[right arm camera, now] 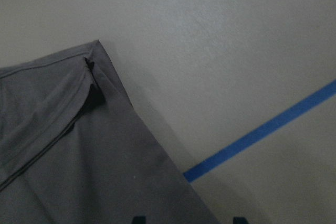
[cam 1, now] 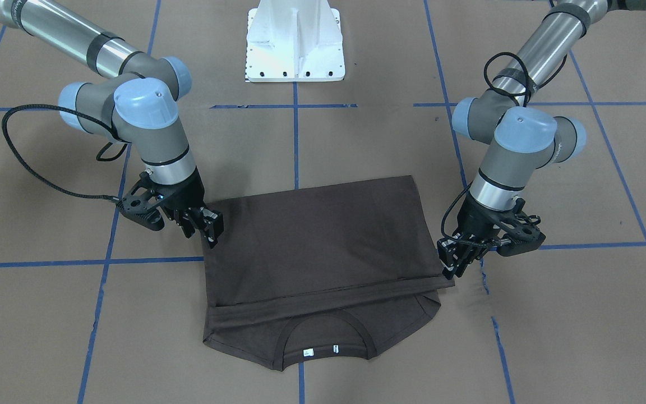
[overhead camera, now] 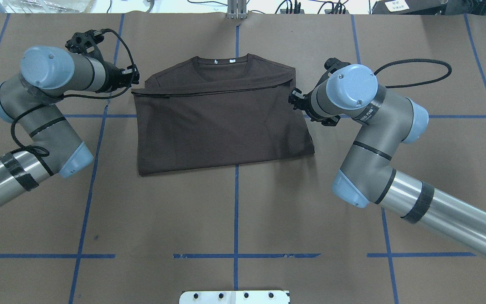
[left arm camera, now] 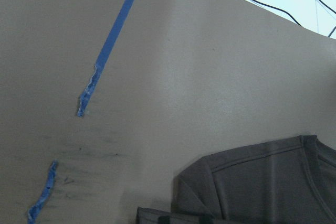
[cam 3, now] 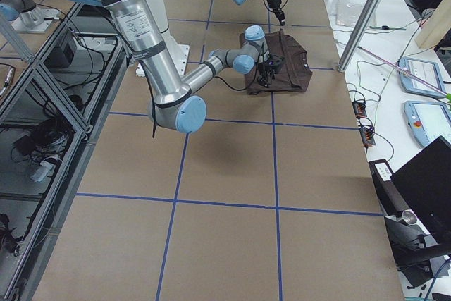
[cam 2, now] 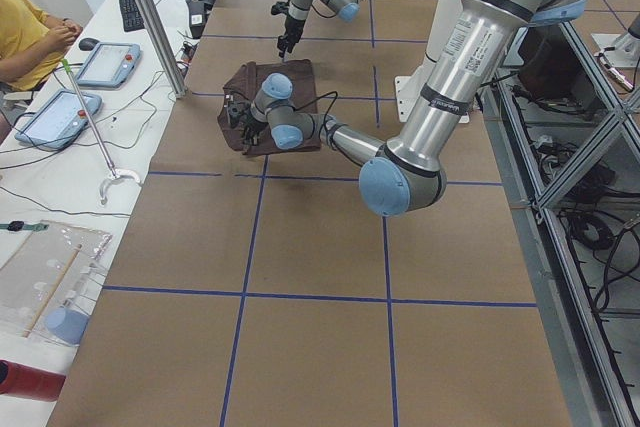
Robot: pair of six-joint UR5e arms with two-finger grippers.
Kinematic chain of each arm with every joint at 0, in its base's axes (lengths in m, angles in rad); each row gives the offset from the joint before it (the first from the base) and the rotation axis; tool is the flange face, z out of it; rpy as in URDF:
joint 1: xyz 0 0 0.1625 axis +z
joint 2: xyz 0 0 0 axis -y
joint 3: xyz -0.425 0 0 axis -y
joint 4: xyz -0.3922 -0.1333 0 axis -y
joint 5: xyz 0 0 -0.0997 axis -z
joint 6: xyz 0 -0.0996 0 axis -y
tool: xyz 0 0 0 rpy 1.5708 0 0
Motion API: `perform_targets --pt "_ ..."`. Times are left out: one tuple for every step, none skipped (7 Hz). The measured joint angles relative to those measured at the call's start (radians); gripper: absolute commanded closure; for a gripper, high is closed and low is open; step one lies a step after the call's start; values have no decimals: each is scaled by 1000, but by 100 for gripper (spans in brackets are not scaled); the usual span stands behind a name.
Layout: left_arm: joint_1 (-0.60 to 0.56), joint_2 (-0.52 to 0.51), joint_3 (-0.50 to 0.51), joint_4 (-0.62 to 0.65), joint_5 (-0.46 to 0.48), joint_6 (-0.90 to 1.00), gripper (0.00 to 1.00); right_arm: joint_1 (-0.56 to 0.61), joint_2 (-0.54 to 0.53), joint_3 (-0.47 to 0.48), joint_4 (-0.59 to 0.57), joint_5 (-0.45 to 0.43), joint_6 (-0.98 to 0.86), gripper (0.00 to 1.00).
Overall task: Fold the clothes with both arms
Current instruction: 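Move the right gripper to the folded shirt's corner nearest it and grasp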
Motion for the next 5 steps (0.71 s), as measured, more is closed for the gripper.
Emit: perform_targets --pt "0 1 0 0 1 1 68 -22 -35 33 1 -3 35 36" --pt "1 1 0 0 1 2 68 -39 -56 45 1 -8 47 36" --pt "1 1 0 1 1 2 68 -54 -70 48 2 -15 51 36" --pt "1 1 -1 1 1 2 68 -62 -76 47 2 -17 51 36" --pt "1 2 -2 2 2 2 68 -68 -79 44 1 -16 51 36"
